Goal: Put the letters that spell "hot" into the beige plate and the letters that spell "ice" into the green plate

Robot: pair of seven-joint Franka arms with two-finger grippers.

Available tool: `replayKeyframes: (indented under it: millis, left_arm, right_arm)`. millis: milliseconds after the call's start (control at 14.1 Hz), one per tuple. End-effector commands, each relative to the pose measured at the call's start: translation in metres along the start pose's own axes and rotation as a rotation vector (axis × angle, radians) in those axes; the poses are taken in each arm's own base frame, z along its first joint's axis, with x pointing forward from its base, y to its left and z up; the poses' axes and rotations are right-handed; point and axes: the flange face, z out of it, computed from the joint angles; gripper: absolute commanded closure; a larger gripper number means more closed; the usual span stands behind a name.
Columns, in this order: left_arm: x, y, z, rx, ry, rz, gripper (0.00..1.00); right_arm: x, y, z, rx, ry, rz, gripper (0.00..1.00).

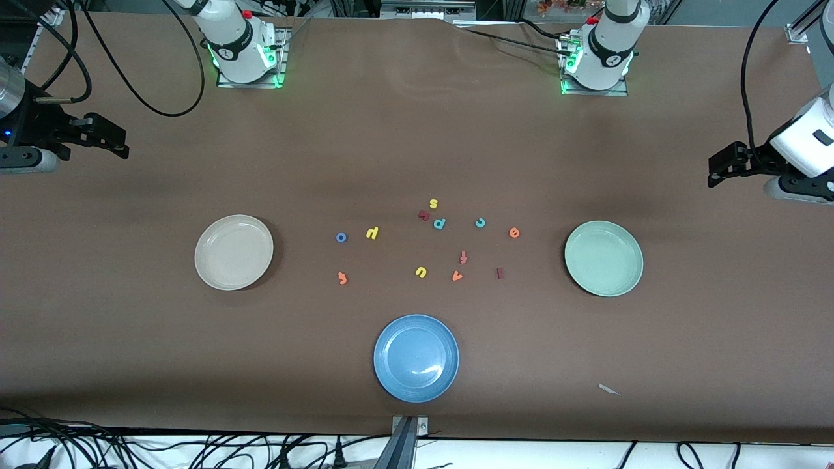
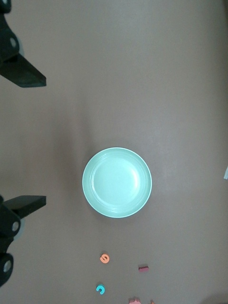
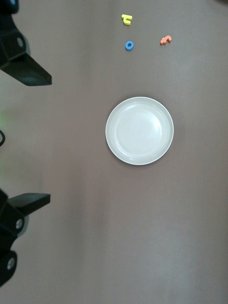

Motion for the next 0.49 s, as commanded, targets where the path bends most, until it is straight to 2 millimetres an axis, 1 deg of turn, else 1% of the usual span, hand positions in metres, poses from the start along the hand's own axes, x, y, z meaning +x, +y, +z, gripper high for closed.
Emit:
replayKeyframes:
  millis: [0,424]
  left_arm:
    - [-0.0030,-0.0053,-0.0011,-0.005,-0.016,-0.013,0.00]
    - [-0.0061,-0.0056,-0.0044,-0.006,-0.014,-0.007,0.00]
  right_arm:
    - [0.0034,-0.0023,-0.0038,0.018,0.007,-0.003,0.00]
    - [0.0058,-0.0021,-0.0022,0.017,0.011,-0.005,0.00]
